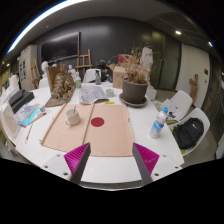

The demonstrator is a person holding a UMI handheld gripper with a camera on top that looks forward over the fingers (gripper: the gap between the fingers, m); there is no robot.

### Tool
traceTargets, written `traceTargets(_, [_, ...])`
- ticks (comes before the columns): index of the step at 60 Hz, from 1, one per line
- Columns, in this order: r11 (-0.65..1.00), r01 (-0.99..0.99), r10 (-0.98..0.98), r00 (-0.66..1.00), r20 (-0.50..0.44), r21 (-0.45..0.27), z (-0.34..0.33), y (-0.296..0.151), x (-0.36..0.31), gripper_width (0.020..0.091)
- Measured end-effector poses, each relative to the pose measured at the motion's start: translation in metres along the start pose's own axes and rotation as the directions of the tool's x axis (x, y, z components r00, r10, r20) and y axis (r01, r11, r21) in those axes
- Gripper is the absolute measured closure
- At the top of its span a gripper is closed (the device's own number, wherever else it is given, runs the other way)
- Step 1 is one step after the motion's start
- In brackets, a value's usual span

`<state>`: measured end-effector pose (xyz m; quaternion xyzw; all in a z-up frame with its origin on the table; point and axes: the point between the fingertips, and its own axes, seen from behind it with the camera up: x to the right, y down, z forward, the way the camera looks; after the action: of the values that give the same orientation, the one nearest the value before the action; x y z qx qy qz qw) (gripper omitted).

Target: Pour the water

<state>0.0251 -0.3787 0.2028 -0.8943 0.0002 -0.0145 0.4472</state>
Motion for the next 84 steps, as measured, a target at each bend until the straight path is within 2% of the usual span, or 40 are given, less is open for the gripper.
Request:
traceTargets(14, [0.999, 0.001, 0.003, 0.996, -0.086, 0.045, 0.066, 0.018, 0.144, 0.024])
traceTargets(22, [0.996, 0.002, 0.005, 0.996, -0.093, 0.086, 0.12, 0.02, 0.204, 0.0237])
traceTargets(31, [0.989, -0.019, 0.03, 0.997, -0.071, 0.15, 0.191, 0.01, 0.248, 0.024])
traceTargets(43, [0.978, -0.036, 0.046, 0.998, -0.042, 0.203, 0.268, -0.004, 0.269, 0.0256])
traceTargets(47, [0.976, -0.029, 0.039, 0.998, -0.046, 0.214, 0.282, -0.007, 0.27, 0.0333])
traceTargets(54, [0.968, -0.029, 0.037, 0.999, -0.029, 0.248, 0.293, -0.013, 0.268, 0.0577])
traceTargets(59, [0.963, -0.034, 0.046, 0.998, -0.038, 0.267, 0.296, -0.016, 0.269, 0.0605])
traceTargets(68, [0.959, -0.033, 0.054, 0.996, -0.068, 0.282, 0.294, -0.014, 0.272, 0.0744])
traceTargets(71, [0.962, -0.017, 0.04, 0.996, -0.081, 0.273, 0.293, -0.013, 0.273, 0.0771])
traceTargets(78, [0.965, 0.028, 0.008, 0.99, -0.138, 0.261, 0.29, -0.018, 0.273, 0.0772])
traceTargets(84, [0.96, 0.086, -0.031, 0.979, -0.203, 0.266, 0.275, -0.043, 0.264, 0.0772])
